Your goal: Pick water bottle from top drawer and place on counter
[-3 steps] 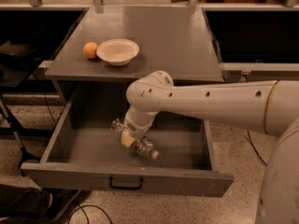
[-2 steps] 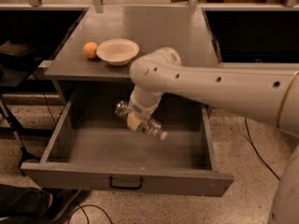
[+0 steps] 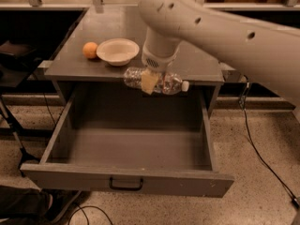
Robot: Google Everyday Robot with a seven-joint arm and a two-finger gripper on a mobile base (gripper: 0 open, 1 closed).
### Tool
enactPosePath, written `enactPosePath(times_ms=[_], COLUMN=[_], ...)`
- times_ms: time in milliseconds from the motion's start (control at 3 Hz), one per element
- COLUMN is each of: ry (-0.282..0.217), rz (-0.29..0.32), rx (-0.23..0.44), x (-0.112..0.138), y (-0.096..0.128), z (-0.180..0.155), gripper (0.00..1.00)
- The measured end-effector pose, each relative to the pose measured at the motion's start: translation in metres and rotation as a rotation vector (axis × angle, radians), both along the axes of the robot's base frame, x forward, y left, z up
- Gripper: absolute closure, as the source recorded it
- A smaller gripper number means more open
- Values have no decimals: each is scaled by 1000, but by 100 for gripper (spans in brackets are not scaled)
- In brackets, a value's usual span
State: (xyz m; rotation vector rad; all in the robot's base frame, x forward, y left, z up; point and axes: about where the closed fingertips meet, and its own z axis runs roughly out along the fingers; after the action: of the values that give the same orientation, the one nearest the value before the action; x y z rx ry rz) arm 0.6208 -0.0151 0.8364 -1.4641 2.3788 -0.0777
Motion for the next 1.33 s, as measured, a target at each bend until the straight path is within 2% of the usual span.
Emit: enactPosePath(times_ms=[333,667,1000,1333], ry=[-23,-54,-67,-70], rz=[35,57,34,-15], rx=[-56,-113,-159,-161], x=[-8,-6,21,53], y=[-35,-56,-63,-60], z=[58,111,134,125], gripper=[100,100,100,100])
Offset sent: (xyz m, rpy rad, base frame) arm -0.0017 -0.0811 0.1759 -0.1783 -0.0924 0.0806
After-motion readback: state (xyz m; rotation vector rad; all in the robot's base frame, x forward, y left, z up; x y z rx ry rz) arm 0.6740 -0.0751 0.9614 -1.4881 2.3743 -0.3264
